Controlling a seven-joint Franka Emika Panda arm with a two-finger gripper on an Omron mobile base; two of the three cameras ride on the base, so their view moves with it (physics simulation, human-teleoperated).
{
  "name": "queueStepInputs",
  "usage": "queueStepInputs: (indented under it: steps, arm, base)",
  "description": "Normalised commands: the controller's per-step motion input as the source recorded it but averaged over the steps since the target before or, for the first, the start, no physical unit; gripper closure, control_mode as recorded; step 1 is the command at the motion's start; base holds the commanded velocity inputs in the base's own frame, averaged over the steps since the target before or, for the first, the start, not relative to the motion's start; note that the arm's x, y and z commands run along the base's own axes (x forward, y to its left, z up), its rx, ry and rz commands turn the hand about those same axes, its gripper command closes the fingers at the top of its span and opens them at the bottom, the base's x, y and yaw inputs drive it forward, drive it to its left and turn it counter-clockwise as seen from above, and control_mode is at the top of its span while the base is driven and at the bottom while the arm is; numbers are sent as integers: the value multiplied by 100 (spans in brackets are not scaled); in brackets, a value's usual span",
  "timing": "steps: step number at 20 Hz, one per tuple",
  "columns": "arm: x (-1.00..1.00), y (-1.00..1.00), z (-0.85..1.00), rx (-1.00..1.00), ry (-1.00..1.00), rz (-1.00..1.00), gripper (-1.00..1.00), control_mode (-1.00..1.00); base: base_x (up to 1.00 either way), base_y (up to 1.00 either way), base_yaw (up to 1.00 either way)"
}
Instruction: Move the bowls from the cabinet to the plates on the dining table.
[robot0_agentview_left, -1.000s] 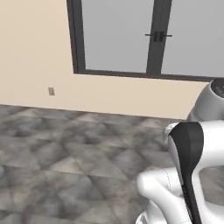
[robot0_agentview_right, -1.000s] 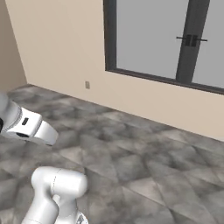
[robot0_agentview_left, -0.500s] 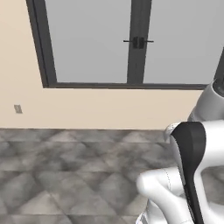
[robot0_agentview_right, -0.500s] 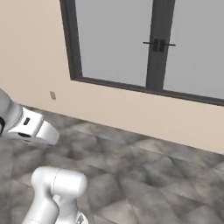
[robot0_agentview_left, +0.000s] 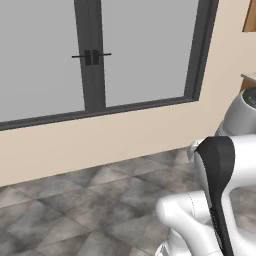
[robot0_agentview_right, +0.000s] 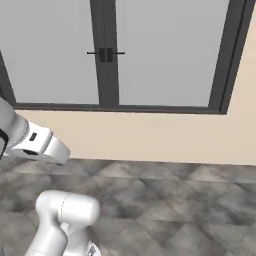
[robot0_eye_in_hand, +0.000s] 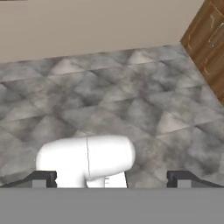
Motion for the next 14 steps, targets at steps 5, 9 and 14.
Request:
queueStepInputs:
  steps: [5,9,14]
  arm:
    - [0,0,0,0,0,0,-100,100]
    - [0,0,0,0,0,0,-100,100]
    - [0,0,0,0,0,0,-100,100]
  base:
    - [80,-4,-45]
    - [100,2,-36]
    - [100,2,-35]
